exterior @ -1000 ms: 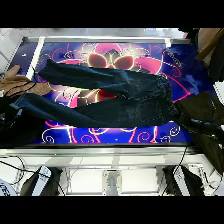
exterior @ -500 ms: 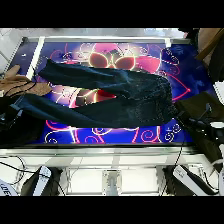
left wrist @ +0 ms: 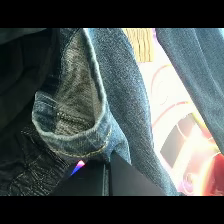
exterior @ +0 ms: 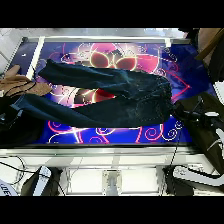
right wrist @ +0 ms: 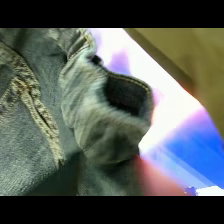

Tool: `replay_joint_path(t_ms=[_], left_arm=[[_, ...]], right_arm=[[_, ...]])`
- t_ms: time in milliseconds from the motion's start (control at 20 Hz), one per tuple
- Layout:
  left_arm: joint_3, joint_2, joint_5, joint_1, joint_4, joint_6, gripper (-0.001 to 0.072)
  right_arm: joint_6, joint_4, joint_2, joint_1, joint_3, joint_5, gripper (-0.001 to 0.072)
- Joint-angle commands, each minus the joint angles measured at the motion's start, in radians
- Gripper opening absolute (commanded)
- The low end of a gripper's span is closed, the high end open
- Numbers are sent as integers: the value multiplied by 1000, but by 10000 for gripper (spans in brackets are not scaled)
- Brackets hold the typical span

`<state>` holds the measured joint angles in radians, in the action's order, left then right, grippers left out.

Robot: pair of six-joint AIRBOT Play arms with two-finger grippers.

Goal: Fold the clothes and pants, and hang the long-sleeved shirts on hangers.

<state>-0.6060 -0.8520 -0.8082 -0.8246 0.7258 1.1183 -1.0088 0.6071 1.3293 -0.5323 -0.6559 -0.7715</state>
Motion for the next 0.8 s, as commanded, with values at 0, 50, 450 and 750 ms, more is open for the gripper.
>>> replay_joint_path(t_ms=[0,50,450,750], left_arm=[[-18,2,6,0,17,-7,11],[-47,3,-8,0,60,-3,10],[-331,38,-312,0,370,113,10],[-81,34,-224,0,528,113,10]], right_arm=[[9,2,17,11,-60,-106,53],[9,11,-4,-5,-87,-193,53],[-47,375,-457,-284,-190,-623,51],[-22,530,-525,-502,124,-552,52]])
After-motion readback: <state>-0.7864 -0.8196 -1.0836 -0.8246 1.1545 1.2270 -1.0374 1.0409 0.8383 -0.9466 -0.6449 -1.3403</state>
